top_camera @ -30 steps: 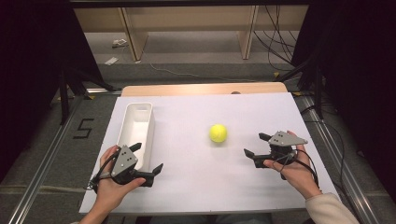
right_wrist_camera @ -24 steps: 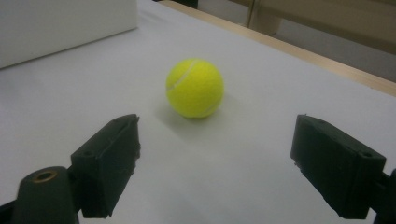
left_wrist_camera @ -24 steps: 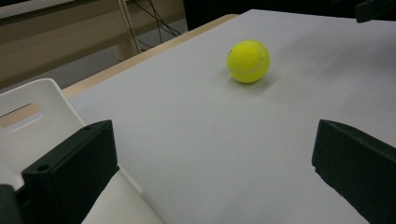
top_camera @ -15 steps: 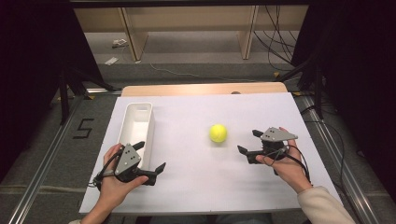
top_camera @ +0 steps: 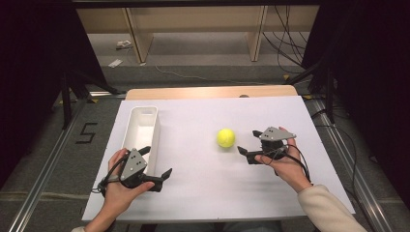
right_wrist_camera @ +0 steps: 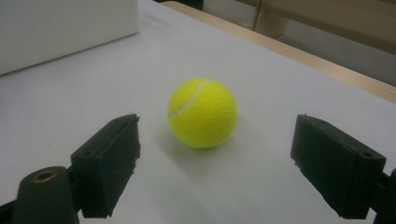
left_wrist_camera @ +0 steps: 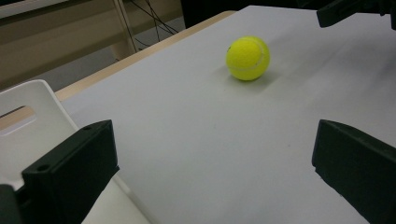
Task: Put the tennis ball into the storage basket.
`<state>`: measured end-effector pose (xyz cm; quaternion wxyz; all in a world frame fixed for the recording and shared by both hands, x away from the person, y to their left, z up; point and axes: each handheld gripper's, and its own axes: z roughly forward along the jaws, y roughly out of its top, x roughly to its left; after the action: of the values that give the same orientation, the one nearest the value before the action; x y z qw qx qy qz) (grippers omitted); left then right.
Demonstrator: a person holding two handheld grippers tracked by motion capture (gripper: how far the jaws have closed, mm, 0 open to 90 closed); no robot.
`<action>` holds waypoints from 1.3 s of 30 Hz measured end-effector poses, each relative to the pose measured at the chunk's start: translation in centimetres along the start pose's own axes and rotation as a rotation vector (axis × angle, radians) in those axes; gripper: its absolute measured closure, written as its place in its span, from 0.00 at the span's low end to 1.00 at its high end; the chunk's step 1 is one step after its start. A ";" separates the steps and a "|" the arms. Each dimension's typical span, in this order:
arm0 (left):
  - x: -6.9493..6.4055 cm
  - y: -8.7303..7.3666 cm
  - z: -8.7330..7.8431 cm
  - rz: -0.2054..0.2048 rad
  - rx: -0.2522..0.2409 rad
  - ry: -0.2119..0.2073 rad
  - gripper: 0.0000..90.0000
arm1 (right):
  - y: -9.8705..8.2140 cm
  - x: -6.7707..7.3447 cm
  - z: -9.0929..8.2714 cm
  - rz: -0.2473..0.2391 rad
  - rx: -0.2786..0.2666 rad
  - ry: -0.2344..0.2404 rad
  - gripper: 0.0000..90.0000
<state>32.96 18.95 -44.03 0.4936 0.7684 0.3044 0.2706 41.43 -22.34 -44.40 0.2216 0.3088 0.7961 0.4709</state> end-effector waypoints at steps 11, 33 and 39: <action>0.0 0.0 -0.1 -0.003 -0.005 0.000 0.00 | 0.9 0.3 2.4 -0.005 0.006 0.005 0.18; 0.1 0.1 -0.2 -0.004 -0.010 -0.001 0.00 | 1.6 0.7 6.2 -0.024 0.041 0.001 0.18; 0.1 0.1 -0.2 -0.006 -0.010 0.001 0.00 | 1.7 0.8 7.0 -0.026 0.060 0.004 0.18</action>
<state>32.88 19.10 -43.86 0.4982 0.7648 0.3056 0.2709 45.83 -16.89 -46.19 0.2165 0.3041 0.8143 0.4446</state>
